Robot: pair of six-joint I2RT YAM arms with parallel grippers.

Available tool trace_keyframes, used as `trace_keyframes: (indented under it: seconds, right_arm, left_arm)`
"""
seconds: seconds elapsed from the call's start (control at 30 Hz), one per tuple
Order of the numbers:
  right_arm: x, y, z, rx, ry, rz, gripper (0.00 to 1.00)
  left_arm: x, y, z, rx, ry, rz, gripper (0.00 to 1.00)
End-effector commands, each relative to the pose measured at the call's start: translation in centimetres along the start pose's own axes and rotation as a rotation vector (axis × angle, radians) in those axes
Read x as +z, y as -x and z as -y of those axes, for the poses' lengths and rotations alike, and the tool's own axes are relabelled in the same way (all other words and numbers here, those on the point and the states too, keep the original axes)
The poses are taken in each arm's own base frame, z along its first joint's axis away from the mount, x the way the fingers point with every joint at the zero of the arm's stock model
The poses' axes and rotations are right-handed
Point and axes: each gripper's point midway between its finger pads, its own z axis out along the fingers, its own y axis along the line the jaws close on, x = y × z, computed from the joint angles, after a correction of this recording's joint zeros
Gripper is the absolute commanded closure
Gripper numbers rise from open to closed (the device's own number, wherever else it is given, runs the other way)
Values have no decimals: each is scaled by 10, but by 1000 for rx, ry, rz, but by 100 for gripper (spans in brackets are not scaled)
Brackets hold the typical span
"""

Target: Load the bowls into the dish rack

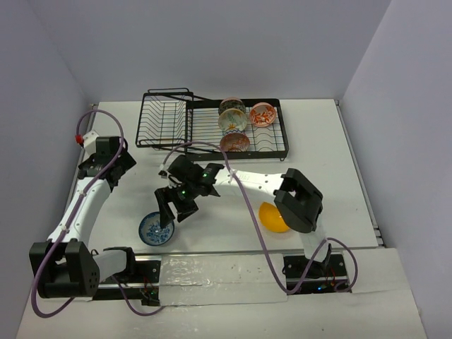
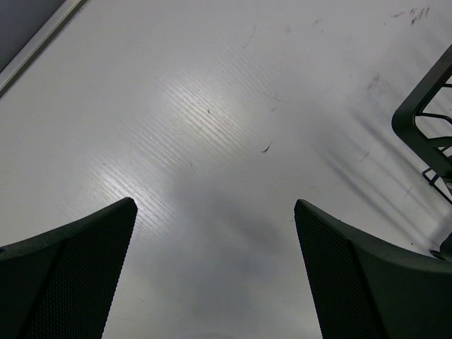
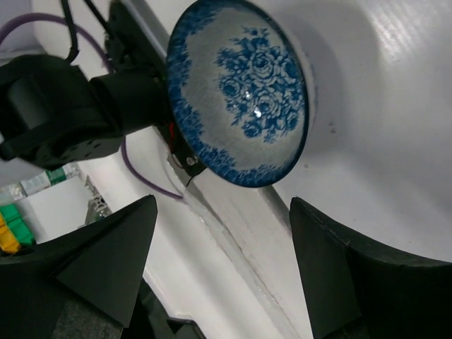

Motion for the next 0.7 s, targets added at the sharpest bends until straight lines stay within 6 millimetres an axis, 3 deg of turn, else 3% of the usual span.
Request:
trace_keyframes:
  seconds: [0.0, 0.33, 0.53, 0.67]
  right_arm:
    - [-8, 18, -3, -10, -67, 36, 17]
    - [-3, 27, 32, 8, -231, 82, 17]
    - [18, 30, 48, 37, -275, 53, 32]
    - [30, 33, 50, 46, -266, 42, 35]
  left_arm:
    - [-5, 18, 0, -36, 16, 48, 1]
    - [-4, 14, 1, -19, 15, 36, 1]
    - [-4, 15, 1, -24, 14, 40, 1]
    - [-5, 16, 3, -22, 5, 41, 1]
